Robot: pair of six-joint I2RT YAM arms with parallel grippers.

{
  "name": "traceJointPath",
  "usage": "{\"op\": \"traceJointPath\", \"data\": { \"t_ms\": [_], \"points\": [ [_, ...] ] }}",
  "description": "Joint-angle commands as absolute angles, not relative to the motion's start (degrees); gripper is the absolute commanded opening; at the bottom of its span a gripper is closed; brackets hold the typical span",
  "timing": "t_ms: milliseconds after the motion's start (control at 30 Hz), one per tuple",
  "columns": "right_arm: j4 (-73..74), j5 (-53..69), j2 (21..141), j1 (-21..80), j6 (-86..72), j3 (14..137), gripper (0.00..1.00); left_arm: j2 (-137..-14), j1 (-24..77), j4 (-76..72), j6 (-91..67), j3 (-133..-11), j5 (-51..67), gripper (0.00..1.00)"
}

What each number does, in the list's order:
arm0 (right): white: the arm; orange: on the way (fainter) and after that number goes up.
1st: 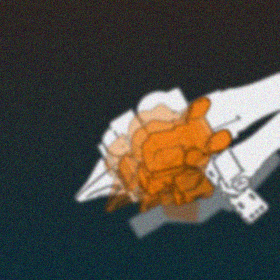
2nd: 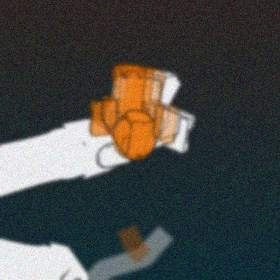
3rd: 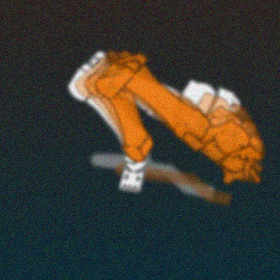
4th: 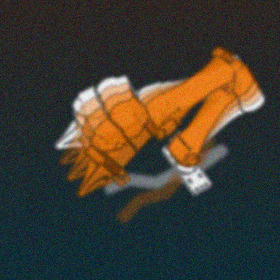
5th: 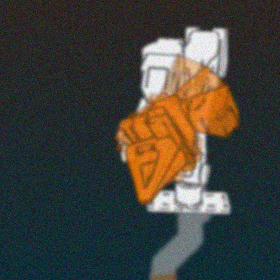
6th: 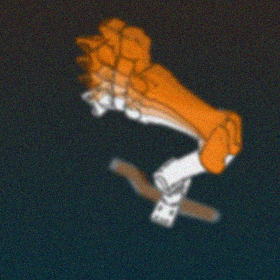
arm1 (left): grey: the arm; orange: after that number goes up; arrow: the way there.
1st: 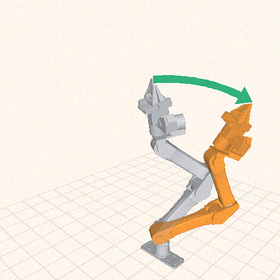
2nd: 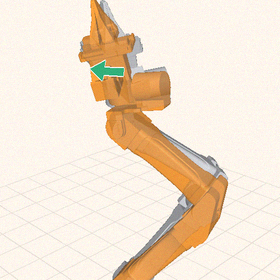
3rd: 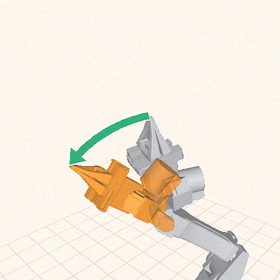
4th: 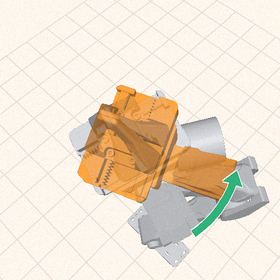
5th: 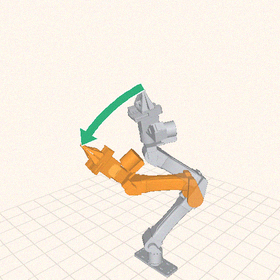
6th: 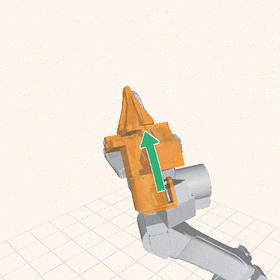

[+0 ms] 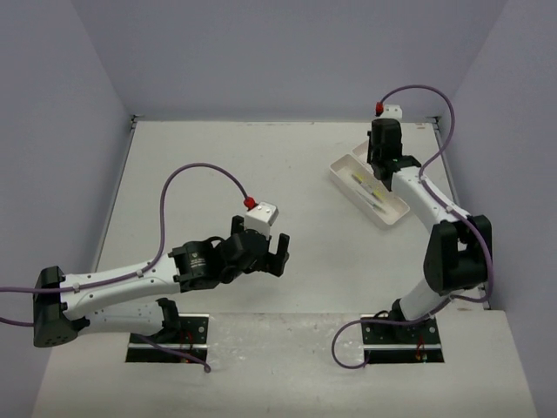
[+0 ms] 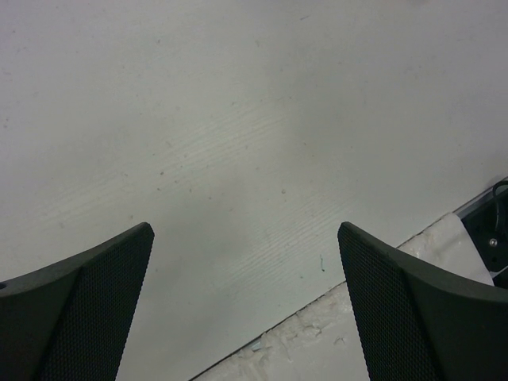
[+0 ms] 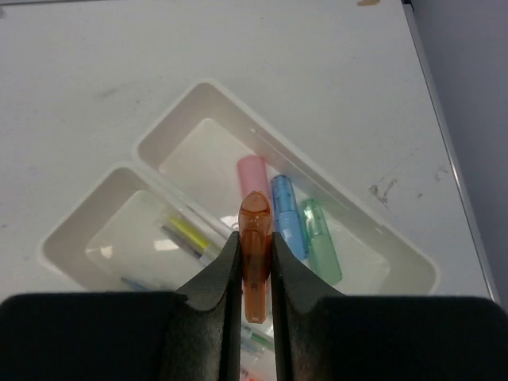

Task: Sort the stationery into containers
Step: Place the stationery in the storage box.

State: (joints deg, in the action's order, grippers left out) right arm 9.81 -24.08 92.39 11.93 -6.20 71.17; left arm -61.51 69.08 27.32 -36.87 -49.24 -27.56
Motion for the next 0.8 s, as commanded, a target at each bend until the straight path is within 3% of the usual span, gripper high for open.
{"op": "traceJointPath", "data": {
  "t_ms": [0,333,633,767],
  "points": [
    [11.4,-29.5,98.8,8.5,-1.2,77.1,0.06,-61.3,69.2,28.8,-35.6,-51.0,-26.5,1.00],
    [14.3,-32.2,113.3,5.8,2.2,85.5,0.07,-61.0,69.2,27.7,-35.4,-48.0,-25.9,1.00],
    [20.0,-30.8,113.5,5.7,-1.8,88.4,0.42,-61.9,69.1,27.1,-35.8,-48.2,-28.2,1.00],
    [23.6,-29.6,110.0,5.8,-4.6,89.4,0.46,-64.0,68.6,28.7,-36.6,-50.4,-33.7,1.00]
  ]
}}
